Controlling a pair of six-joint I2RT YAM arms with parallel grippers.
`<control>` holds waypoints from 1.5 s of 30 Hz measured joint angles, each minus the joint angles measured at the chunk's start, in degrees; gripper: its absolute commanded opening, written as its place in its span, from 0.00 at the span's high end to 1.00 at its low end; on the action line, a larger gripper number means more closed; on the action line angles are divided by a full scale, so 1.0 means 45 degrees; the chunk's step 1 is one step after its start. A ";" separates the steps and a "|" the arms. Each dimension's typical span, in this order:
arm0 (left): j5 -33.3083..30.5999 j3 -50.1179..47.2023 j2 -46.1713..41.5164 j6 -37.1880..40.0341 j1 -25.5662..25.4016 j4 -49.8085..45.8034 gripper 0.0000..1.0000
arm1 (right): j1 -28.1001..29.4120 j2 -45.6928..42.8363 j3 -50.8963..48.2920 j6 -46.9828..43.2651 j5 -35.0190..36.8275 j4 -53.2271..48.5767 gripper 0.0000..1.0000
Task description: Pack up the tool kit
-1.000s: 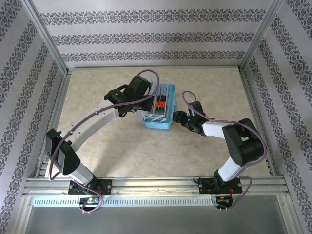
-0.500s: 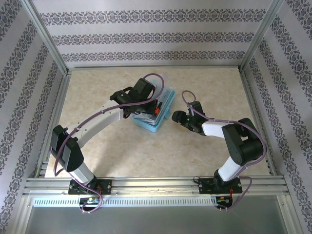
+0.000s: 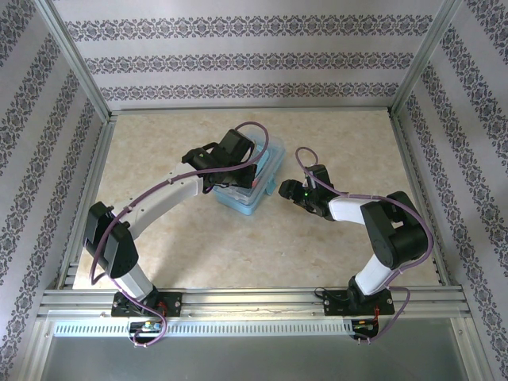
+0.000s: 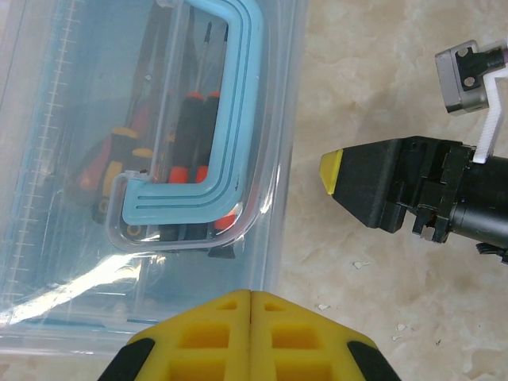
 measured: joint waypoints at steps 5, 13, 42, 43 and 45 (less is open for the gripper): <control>-0.0461 0.0092 0.0073 0.0102 0.0000 -0.0185 0.53 | 0.0000 0.0005 0.0000 0.0034 -0.0146 0.0058 0.35; -0.2875 0.1758 0.1001 0.1161 0.0126 -0.1248 0.00 | 0.0248 0.0049 0.0000 0.0083 -0.0918 0.0306 0.33; -0.0641 0.9088 0.7062 0.2793 0.2521 -0.5217 0.06 | 0.0243 0.0000 0.0000 -0.0010 -0.1001 0.0384 0.26; -0.0505 0.9088 0.7145 0.2812 0.2521 -0.5221 0.07 | 0.0243 0.0000 0.0000 -0.0010 -0.1001 0.0384 0.26; -0.0369 0.9083 0.7159 0.2827 0.2535 -0.5207 0.08 | 0.0243 0.0000 0.0000 -0.0010 -0.1001 0.0384 0.26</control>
